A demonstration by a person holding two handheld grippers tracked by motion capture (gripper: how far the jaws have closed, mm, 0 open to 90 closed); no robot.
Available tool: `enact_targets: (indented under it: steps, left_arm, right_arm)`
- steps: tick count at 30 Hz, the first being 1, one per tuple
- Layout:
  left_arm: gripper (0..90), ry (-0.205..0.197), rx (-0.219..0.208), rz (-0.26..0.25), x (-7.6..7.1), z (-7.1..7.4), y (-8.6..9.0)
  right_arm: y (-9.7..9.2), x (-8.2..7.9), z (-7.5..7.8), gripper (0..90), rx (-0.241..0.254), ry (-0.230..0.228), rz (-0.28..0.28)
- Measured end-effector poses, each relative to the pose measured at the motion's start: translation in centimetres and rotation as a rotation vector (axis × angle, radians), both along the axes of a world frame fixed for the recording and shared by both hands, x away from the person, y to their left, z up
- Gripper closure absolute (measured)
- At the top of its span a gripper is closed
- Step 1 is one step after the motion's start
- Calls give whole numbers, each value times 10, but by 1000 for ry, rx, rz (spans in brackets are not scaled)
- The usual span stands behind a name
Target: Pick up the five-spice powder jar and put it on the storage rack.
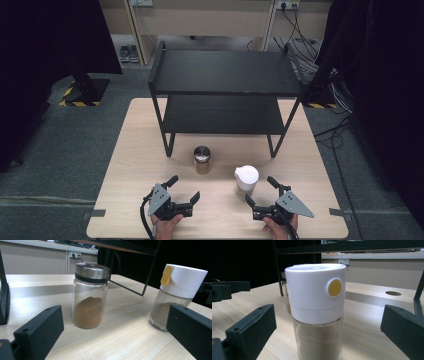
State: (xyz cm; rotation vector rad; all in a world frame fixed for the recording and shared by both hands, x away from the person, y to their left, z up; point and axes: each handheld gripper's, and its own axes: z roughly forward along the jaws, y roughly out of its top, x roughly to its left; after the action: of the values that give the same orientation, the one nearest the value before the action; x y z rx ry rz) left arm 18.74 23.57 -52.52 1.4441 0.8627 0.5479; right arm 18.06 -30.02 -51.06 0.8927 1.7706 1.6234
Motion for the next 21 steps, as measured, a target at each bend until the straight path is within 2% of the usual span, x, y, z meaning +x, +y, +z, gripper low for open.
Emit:
enact_targets:
  steps: [14, 21]
  left_arm:
    - [3, -2, 1, -10, 2, 1, 0]
    - [2, 1, 38, -8, 8, 7, -6]
  right_arm:
    - [-1, -1, -1, 4, 7, 3, -7]
    - [-1, 0, -1, 4, 10, 6, -8]
